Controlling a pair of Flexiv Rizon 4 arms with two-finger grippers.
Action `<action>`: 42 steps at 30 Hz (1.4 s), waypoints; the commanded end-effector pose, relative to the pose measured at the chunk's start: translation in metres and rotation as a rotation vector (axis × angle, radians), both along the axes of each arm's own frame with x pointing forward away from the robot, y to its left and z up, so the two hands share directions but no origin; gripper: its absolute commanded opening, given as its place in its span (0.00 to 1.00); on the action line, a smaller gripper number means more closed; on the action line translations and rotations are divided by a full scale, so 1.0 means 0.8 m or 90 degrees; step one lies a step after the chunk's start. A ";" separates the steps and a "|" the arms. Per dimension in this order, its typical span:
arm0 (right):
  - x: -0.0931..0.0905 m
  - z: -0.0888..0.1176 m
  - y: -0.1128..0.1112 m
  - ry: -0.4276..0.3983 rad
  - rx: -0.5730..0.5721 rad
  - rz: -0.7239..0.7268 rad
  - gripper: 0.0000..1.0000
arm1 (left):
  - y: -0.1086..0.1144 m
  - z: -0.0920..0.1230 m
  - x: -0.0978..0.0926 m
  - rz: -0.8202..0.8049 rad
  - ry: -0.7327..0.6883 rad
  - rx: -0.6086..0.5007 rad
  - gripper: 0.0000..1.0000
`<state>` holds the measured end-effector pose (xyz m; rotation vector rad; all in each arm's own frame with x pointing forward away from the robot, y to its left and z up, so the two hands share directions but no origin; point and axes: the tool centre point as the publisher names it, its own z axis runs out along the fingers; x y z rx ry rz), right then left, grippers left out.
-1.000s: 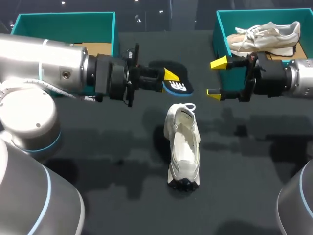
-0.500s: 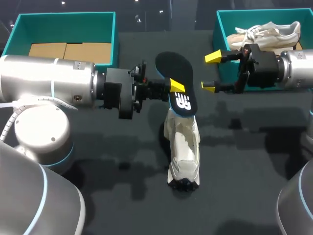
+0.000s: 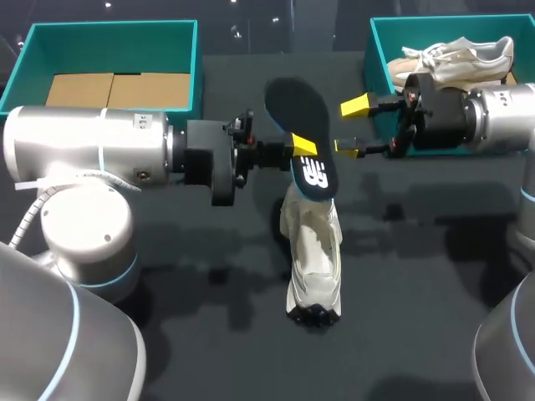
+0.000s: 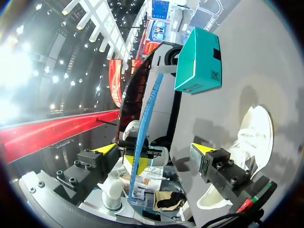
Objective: Take the shoe out of the shoebox, open the shoe tongue, remove and reinsert the insole, then place the shoe into the shoebox
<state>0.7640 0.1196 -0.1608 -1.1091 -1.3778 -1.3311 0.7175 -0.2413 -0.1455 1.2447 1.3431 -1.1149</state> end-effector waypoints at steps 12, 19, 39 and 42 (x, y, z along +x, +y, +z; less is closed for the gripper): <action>-0.010 0.001 0.027 -0.013 -0.012 -0.003 0.98 | -0.027 -0.015 0.007 -0.021 -0.023 0.001 0.00; -0.008 -0.002 0.030 -0.001 -0.018 -0.009 0.69 | -0.031 -0.018 0.004 -0.018 -0.034 0.006 0.00; -0.013 0.001 0.033 0.069 -0.036 -0.027 0.49 | -0.031 -0.026 0.008 -0.016 -0.051 0.020 0.00; -0.013 0.001 0.034 0.076 -0.041 -0.025 0.47 | -0.032 -0.027 0.008 -0.017 -0.052 0.022 0.00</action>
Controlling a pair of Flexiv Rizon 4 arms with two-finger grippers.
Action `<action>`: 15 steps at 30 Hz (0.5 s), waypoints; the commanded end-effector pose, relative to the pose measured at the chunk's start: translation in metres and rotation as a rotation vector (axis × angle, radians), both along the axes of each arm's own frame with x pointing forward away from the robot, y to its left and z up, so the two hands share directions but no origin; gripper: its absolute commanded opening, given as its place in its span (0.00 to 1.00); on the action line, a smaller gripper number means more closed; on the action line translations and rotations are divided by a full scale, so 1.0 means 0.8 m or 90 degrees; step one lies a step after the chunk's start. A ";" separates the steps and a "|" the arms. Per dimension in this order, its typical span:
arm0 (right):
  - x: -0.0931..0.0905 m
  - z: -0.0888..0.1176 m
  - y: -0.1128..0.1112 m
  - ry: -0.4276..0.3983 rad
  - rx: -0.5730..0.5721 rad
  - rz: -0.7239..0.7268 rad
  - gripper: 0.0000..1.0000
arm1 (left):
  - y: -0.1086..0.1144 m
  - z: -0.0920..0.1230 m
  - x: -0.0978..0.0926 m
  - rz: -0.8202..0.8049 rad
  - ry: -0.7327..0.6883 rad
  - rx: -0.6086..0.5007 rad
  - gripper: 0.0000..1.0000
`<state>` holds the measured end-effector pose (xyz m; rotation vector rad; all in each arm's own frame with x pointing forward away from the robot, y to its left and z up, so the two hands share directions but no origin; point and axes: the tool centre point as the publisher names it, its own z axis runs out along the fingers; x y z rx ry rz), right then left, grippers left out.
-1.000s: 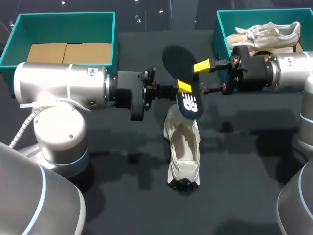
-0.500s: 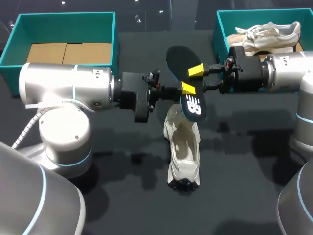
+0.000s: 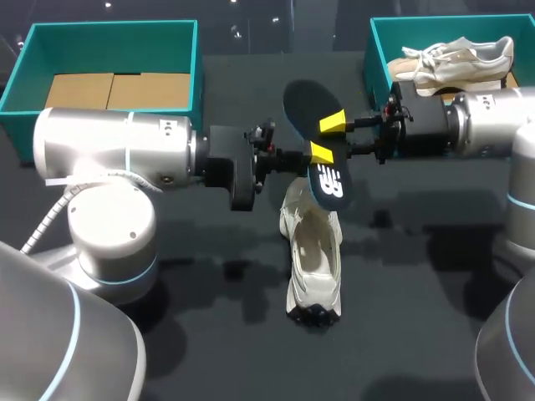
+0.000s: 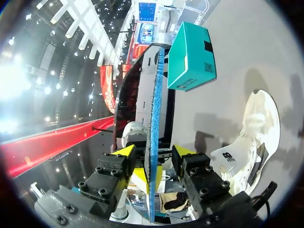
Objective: Take the shoe out of the shoebox, open the shoe tongue, remove and reinsert the insole, then place the shoe into the shoebox
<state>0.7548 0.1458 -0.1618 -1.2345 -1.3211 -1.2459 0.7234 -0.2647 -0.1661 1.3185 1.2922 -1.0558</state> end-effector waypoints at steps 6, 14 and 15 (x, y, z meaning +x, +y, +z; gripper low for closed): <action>-0.001 0.000 0.005 0.010 -0.008 0.008 0.41 | -0.005 -0.001 0.002 0.000 -0.003 0.002 0.00; 0.001 -0.002 0.009 0.010 0.000 0.015 0.20 | -0.007 -0.003 0.002 -0.001 -0.006 0.004 0.00; 0.001 -0.002 0.009 0.009 0.000 0.016 0.14 | -0.007 -0.004 0.002 -0.001 -0.006 0.004 0.00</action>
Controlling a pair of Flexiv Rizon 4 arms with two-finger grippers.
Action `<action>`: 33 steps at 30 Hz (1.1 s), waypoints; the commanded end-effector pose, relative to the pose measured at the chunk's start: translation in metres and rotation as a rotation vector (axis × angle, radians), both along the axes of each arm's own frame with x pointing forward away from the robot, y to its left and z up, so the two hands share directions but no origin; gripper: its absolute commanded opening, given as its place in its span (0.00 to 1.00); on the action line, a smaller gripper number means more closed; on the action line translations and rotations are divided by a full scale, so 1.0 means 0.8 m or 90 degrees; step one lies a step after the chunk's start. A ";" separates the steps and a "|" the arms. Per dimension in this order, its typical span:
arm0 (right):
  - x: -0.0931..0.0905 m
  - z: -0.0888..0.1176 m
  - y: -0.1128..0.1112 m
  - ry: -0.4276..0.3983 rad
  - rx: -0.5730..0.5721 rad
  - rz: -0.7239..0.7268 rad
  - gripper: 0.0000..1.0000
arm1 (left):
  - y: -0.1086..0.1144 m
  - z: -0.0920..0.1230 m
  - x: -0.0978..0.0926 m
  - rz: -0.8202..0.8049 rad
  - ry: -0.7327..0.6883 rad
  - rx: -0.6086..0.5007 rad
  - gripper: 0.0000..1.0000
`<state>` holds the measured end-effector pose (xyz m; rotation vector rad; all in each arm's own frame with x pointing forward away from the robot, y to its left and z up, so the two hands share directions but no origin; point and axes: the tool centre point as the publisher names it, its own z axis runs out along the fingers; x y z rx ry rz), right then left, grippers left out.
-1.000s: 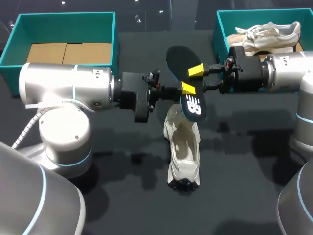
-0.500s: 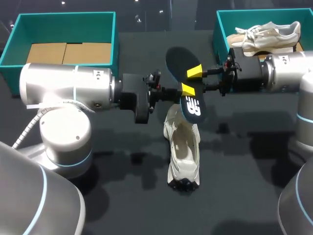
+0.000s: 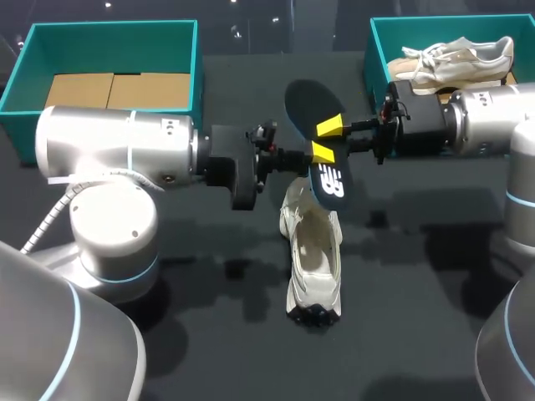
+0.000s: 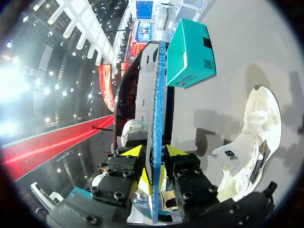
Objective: Take the shoe out of the shoebox, open the shoe tongue, remove and reinsert the insole, then place the shoe into the shoebox
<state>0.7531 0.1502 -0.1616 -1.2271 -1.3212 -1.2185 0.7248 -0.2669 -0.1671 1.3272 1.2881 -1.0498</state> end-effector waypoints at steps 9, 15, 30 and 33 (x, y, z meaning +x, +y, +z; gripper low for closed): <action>0.002 -0.002 0.005 -0.001 0.004 0.011 0.00 | -0.002 -0.009 0.001 0.011 0.005 0.013 0.00; -0.001 -0.004 0.000 0.001 0.010 0.010 0.00 | 0.030 0.004 -0.004 0.018 0.066 0.004 1.00; -0.009 -0.022 -0.006 0.024 0.025 0.025 0.00 | 0.101 0.025 0.010 0.046 0.131 0.103 1.00; -0.009 -0.022 -0.006 0.024 0.025 0.025 0.00 | 0.101 0.025 0.010 0.046 0.131 0.103 1.00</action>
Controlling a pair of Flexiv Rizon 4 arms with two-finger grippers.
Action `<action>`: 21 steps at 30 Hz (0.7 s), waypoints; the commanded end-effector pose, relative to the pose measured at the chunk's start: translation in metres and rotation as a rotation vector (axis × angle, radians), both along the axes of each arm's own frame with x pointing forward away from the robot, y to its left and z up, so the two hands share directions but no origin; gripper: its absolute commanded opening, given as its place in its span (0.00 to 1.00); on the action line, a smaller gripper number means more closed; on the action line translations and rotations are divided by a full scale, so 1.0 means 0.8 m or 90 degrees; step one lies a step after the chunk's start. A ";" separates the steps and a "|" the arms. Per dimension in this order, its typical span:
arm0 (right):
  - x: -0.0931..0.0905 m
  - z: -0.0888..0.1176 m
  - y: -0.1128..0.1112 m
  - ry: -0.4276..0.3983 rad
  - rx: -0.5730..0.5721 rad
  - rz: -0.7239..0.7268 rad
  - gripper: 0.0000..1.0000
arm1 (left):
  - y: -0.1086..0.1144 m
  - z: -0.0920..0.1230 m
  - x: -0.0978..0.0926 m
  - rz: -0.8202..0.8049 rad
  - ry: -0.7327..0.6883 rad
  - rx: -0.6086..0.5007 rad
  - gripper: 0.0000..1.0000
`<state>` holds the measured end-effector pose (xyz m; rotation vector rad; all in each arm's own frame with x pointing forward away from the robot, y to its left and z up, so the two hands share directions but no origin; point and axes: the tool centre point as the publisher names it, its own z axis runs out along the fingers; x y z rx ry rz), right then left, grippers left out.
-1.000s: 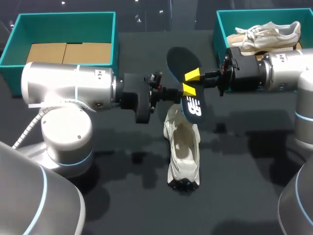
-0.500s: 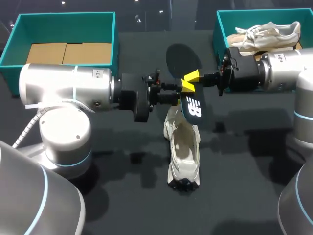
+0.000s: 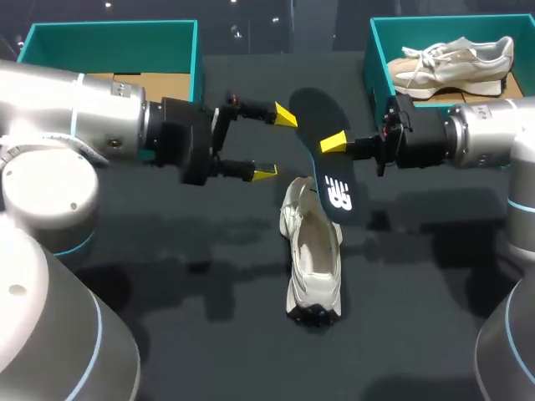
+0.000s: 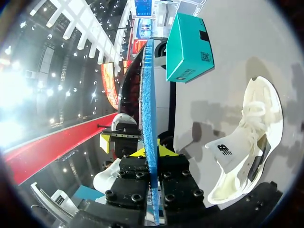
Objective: Take the shoe out of the shoebox, open the shoe tongue, remove and reinsert the insole, then place the shoe into the shoebox
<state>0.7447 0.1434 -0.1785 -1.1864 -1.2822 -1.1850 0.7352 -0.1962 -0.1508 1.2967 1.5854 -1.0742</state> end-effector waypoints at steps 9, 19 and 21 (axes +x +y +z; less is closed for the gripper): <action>0.000 -0.012 0.005 0.012 0.008 0.002 0.00 | 0.032 0.017 0.028 -0.024 0.079 0.149 1.00; -0.007 -0.025 0.007 0.018 0.010 -0.009 0.00 | 0.058 0.022 0.058 -0.026 0.082 0.320 1.00; -0.007 -0.025 0.007 0.018 0.010 -0.009 0.00 | 0.058 0.022 0.058 -0.026 0.082 0.320 1.00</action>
